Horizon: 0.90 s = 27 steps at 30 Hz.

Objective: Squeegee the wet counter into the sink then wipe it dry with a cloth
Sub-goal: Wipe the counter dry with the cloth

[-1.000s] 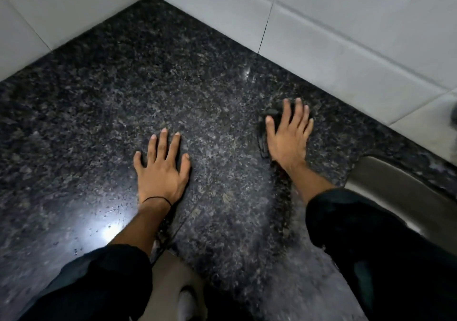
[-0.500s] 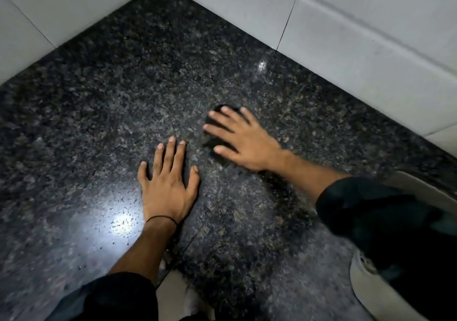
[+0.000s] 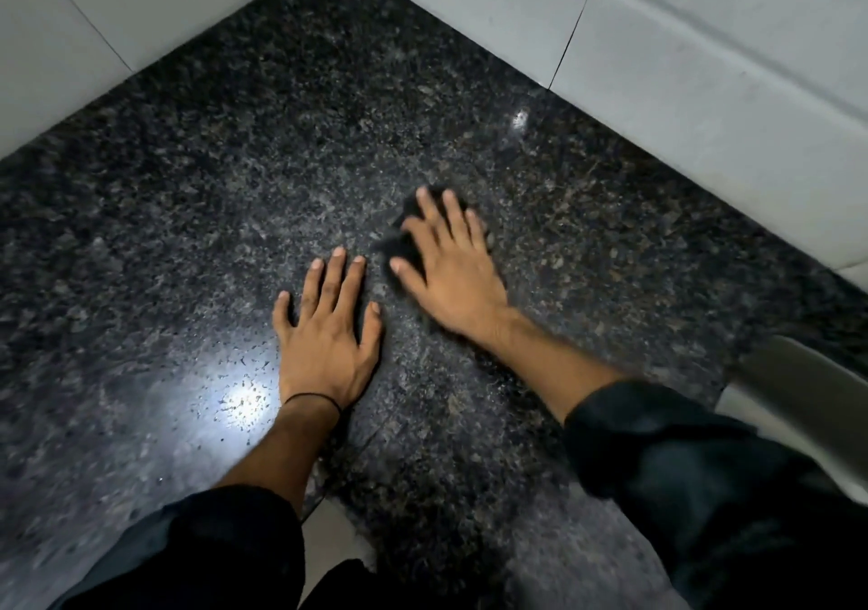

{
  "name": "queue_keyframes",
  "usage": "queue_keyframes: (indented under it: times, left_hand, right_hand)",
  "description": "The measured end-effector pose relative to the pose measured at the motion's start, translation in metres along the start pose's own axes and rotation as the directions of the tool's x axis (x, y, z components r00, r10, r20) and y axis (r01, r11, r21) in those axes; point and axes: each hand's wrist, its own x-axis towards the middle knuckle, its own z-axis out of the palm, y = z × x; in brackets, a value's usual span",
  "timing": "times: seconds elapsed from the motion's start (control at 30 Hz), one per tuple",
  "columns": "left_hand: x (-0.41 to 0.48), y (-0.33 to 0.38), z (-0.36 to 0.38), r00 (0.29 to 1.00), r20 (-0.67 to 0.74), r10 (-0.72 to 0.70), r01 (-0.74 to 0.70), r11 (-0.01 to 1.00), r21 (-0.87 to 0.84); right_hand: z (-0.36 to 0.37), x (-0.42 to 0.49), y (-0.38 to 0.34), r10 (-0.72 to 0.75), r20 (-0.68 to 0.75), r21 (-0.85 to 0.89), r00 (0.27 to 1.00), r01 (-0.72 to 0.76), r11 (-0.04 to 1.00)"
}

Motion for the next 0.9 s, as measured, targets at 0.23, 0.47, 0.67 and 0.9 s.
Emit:
queue_keyframes:
  times: [0.23,0.47,0.67,0.9]
  left_hand:
    - [-0.001,-0.001,0.001,1.000,0.002,0.002,-0.002,1.000,-0.016]
    - [0.000,-0.001,0.003,1.000,-0.007,0.002,-0.002,1.000,-0.020]
    - [0.001,-0.002,0.002,1.000,0.012,0.021,-0.021,0.999,-0.046]
    - [-0.054,-0.003,-0.027,0.985,-0.073,0.154,-0.164,0.973,-0.163]
  right_hand:
    - [-0.012,-0.113,0.098,-0.311,0.046,-0.072,0.949,0.314,0.947]
    - [-0.041,-0.097,0.184,0.741,-0.069,0.082,0.668,-0.737,0.671]
    - [0.000,-0.128,0.015,0.369,-0.090,-0.012,0.925,-0.372,0.928]
    - [0.019,-0.286,-0.038,-0.268,0.061,-0.064,0.961,0.272,0.960]
